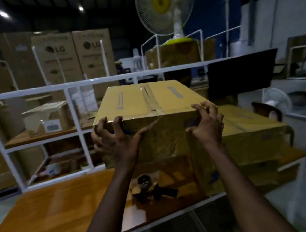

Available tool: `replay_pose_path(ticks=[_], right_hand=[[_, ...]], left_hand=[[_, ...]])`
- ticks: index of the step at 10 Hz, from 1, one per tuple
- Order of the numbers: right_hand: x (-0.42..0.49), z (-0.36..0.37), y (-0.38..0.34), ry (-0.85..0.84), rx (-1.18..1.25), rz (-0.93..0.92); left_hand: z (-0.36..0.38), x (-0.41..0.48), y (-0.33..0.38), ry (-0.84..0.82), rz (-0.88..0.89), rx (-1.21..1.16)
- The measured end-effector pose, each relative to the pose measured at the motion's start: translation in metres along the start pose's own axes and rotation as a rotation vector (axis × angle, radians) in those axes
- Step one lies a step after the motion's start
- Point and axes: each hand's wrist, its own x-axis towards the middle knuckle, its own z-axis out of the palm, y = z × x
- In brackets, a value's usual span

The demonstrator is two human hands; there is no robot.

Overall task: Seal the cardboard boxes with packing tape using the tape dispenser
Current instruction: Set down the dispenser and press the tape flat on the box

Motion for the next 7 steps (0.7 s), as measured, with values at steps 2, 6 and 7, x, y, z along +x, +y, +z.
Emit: replay_pose_path(ticks=[2, 6, 7], right_hand=[[0.06, -0.085, 0.092, 0.109, -0.11, 0.039], [0.083, -0.095, 0.194, -0.236, -0.342, 0.275], [0.082, -0.093, 0.158, -0.136, -0.296, 0.283]], left_hand=[[0.07, -0.019, 0.128, -0.126, 0.004, -0.13], [0.148, -0.074, 0.195, -0.582, 0.371, -0.13], [0.132, -0.058, 0.176, -0.64, 0.523, -0.09]])
